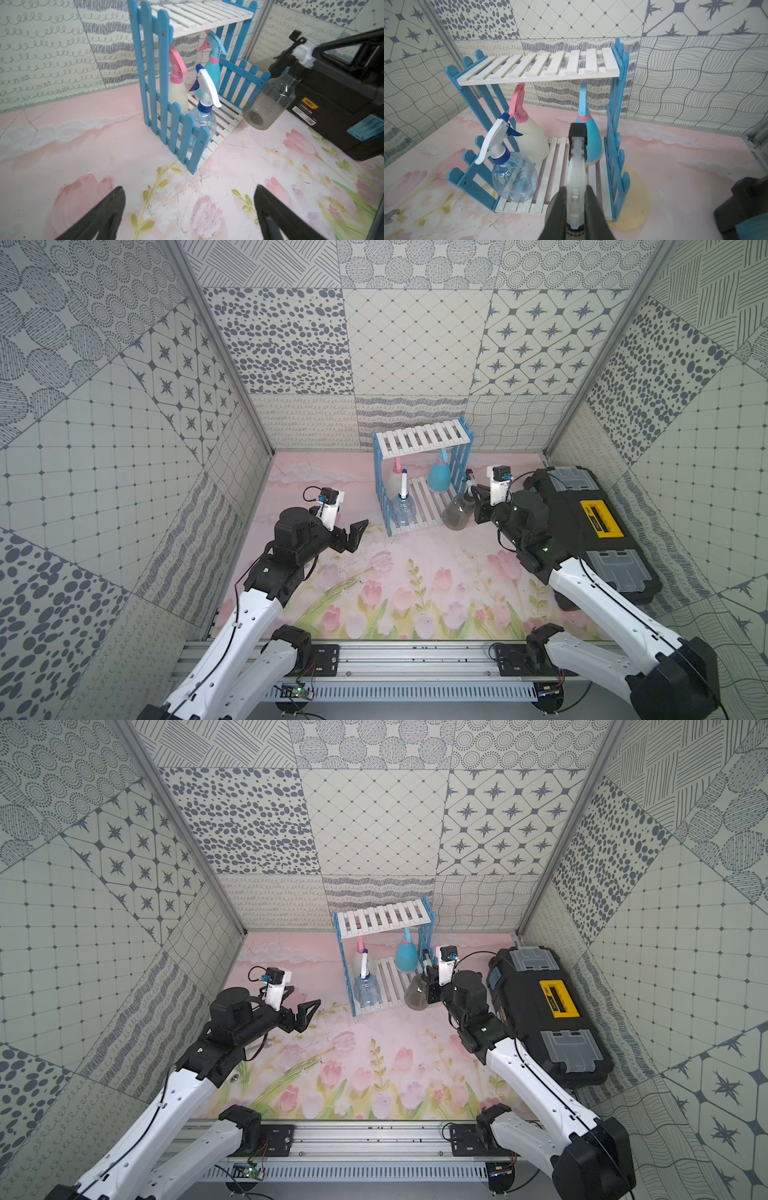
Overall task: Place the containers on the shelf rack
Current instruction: 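Place the container on the shelf.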
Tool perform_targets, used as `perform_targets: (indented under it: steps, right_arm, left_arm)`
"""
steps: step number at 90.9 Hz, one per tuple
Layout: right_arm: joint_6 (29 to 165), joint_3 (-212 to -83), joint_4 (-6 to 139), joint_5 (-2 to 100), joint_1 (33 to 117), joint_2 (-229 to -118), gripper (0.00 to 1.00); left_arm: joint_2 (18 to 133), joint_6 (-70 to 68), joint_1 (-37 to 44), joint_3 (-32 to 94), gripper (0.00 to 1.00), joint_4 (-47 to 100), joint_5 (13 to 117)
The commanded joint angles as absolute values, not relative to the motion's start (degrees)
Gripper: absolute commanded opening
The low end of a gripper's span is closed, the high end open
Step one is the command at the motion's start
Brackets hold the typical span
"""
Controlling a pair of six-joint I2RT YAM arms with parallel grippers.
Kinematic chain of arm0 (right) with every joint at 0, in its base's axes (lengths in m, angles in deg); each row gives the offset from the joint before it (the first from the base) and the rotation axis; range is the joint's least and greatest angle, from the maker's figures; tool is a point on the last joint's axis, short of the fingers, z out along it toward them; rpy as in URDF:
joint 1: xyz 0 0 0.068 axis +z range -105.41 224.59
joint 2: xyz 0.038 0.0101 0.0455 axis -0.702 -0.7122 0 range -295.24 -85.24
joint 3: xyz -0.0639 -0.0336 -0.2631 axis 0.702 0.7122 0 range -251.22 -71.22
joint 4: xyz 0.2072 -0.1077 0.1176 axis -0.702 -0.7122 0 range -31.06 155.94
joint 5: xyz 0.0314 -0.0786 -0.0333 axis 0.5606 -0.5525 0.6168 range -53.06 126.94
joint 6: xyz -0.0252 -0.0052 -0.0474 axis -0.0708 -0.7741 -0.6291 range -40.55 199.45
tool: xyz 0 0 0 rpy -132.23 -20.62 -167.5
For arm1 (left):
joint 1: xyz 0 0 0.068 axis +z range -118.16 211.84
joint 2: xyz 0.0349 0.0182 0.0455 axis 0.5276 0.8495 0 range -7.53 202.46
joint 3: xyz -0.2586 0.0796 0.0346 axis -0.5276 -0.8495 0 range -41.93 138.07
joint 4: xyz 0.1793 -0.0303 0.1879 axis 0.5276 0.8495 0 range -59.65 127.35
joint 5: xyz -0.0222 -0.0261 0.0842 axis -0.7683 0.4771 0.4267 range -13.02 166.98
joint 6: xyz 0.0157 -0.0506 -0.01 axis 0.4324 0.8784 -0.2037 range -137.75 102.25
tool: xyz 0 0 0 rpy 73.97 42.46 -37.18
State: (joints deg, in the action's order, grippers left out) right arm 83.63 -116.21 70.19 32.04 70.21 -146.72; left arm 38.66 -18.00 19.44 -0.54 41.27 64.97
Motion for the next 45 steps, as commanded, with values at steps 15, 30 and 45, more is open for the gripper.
perform_targets:
  steps: [15,30,45]
  right_arm:
    - [77.78,-118.36,82.44,33.14,68.02,-154.23,0.00]
    - [77.68,-118.59,85.10,33.24,67.56,-157.81,0.00]
    - [76.74,-119.54,87.35,32.11,67.61,-161.27,0.00]
  left_arm:
    - [37.38,-16.13,24.55,-4.36,0.99,39.09,62.08]
    - [37.98,-16.25,24.63,-4.84,0.99,38.26,61.88]
    - [38.56,-16.52,24.54,-4.75,0.99,38.25,61.53]
